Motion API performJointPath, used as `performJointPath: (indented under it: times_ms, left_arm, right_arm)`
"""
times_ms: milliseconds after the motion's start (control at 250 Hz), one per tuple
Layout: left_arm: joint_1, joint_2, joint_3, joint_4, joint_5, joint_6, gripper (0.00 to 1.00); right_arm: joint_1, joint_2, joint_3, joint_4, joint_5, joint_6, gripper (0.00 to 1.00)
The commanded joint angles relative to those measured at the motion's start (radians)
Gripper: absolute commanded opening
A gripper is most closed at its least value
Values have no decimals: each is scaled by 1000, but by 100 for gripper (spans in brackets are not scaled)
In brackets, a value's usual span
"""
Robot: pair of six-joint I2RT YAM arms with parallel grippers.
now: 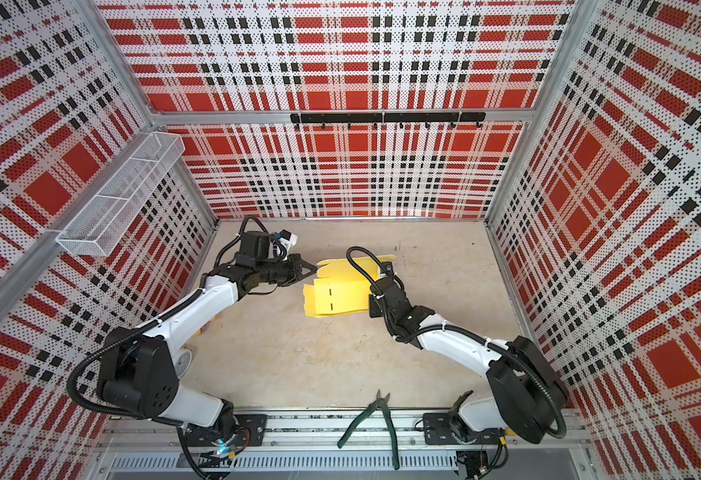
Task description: Fold the paper box
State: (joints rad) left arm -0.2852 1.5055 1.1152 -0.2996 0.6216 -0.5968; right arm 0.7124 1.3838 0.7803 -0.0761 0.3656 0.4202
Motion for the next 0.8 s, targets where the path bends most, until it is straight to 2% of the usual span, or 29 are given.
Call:
performJointPath:
  times_ms: [0, 188, 500, 592, 796]
  left_arm:
    - [-5, 2, 13, 4, -15, 15, 0]
    - [-11, -11, 9, 0, -12, 27, 0]
    - [-10, -21, 24, -15, -15, 54, 0]
    - [-11, -21, 29, -39, -45, 71, 0]
    - [-45, -30, 8, -23, -24, 54, 0]
  right_arm:
    - [5, -32, 46, 7, 34, 20, 0]
    - [8, -20, 84, -52, 81, 72, 0]
    - [53, 42, 157, -130, 188, 62, 0]
    - [56, 37, 144, -104, 188, 73, 0]
    - [56, 54, 166, -128, 213, 112, 0]
